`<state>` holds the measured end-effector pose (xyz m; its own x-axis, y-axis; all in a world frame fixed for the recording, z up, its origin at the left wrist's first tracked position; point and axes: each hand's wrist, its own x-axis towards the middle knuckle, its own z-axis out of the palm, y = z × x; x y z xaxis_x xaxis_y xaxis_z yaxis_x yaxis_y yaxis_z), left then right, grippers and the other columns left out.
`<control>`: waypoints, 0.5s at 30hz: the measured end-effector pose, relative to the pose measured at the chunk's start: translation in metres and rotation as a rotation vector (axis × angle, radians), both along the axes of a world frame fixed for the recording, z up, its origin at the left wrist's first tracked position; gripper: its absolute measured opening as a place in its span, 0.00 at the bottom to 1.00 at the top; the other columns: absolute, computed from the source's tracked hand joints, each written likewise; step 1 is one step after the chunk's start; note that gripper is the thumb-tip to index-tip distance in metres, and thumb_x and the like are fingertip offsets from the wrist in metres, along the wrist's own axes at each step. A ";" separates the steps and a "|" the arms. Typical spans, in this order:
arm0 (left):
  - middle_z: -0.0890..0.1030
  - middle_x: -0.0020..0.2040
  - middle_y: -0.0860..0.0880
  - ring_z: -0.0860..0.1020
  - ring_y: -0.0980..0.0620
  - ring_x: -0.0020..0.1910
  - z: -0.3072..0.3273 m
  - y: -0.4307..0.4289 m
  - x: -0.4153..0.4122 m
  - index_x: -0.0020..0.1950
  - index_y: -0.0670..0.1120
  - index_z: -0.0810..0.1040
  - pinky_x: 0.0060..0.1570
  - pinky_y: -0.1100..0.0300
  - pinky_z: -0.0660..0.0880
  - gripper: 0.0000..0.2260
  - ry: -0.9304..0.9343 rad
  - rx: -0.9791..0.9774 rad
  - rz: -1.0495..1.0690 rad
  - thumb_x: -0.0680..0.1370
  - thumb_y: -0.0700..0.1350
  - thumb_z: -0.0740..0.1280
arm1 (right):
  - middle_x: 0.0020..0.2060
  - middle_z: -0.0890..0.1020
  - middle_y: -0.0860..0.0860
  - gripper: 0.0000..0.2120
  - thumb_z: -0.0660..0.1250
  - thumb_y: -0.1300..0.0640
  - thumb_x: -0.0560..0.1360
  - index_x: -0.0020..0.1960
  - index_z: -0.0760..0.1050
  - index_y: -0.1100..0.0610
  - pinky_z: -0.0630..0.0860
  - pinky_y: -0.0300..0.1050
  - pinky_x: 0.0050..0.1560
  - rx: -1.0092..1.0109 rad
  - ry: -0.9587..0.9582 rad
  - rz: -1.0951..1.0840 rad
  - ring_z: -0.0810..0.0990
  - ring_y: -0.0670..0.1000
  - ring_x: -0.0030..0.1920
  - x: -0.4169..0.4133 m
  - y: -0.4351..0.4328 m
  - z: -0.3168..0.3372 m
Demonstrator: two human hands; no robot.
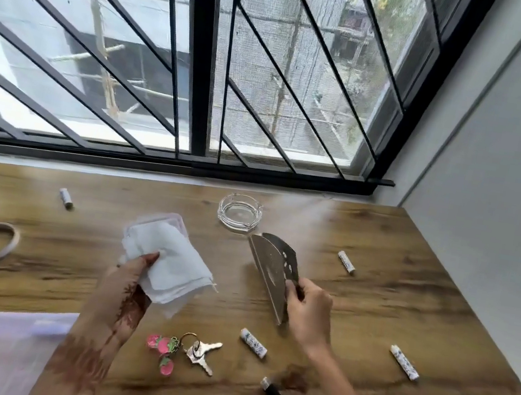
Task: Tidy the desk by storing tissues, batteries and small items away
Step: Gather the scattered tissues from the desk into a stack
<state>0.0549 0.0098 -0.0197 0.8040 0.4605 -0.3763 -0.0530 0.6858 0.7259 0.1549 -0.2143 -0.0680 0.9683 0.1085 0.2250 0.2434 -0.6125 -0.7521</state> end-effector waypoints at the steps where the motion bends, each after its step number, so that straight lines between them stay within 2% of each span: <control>1: 0.76 0.62 0.39 0.74 0.44 0.62 -0.001 0.003 0.000 0.67 0.36 0.69 0.55 0.47 0.74 0.18 -0.015 0.017 -0.005 0.77 0.36 0.60 | 0.21 0.69 0.43 0.20 0.64 0.63 0.75 0.27 0.66 0.50 0.61 0.32 0.26 0.022 0.028 0.007 0.70 0.39 0.24 -0.001 0.012 -0.001; 4: 0.74 0.64 0.38 0.72 0.42 0.64 0.001 0.013 -0.005 0.67 0.36 0.69 0.53 0.48 0.74 0.18 0.007 0.007 0.048 0.77 0.36 0.60 | 0.25 0.76 0.53 0.12 0.62 0.63 0.76 0.34 0.75 0.61 0.61 0.37 0.26 0.066 0.093 0.030 0.68 0.43 0.24 -0.005 0.047 -0.006; 6: 0.73 0.65 0.38 0.72 0.42 0.65 -0.001 0.019 -0.008 0.67 0.37 0.69 0.55 0.48 0.74 0.19 -0.015 0.008 0.069 0.77 0.36 0.60 | 0.29 0.79 0.58 0.11 0.60 0.64 0.76 0.37 0.75 0.65 0.66 0.46 0.30 0.087 0.107 0.019 0.73 0.52 0.28 -0.007 0.067 -0.007; 9: 0.74 0.64 0.39 0.74 0.44 0.63 0.001 0.024 -0.010 0.67 0.37 0.69 0.53 0.49 0.75 0.18 -0.016 0.030 0.063 0.77 0.36 0.60 | 0.33 0.80 0.61 0.12 0.58 0.63 0.76 0.36 0.73 0.65 0.67 0.48 0.33 0.081 0.111 0.016 0.76 0.56 0.32 -0.011 0.089 -0.009; 12: 0.74 0.64 0.38 0.73 0.43 0.63 0.002 0.025 -0.011 0.67 0.36 0.69 0.52 0.48 0.75 0.18 -0.003 0.037 0.071 0.77 0.36 0.59 | 0.34 0.81 0.63 0.12 0.57 0.63 0.76 0.38 0.74 0.65 0.69 0.51 0.35 0.057 0.109 0.051 0.79 0.61 0.36 -0.015 0.102 -0.014; 15: 0.74 0.64 0.37 0.76 0.44 0.60 0.003 0.028 -0.011 0.67 0.36 0.70 0.53 0.49 0.75 0.18 -0.003 0.046 0.078 0.77 0.36 0.59 | 0.37 0.81 0.65 0.12 0.56 0.63 0.77 0.41 0.75 0.67 0.64 0.48 0.35 0.013 0.109 0.061 0.79 0.63 0.40 -0.018 0.107 -0.016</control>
<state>0.0436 0.0373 -0.0164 0.7662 0.5386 -0.3506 -0.1073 0.6451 0.7565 0.1367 -0.1073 -0.0836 0.9788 0.1658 0.1204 0.1962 -0.5893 -0.7838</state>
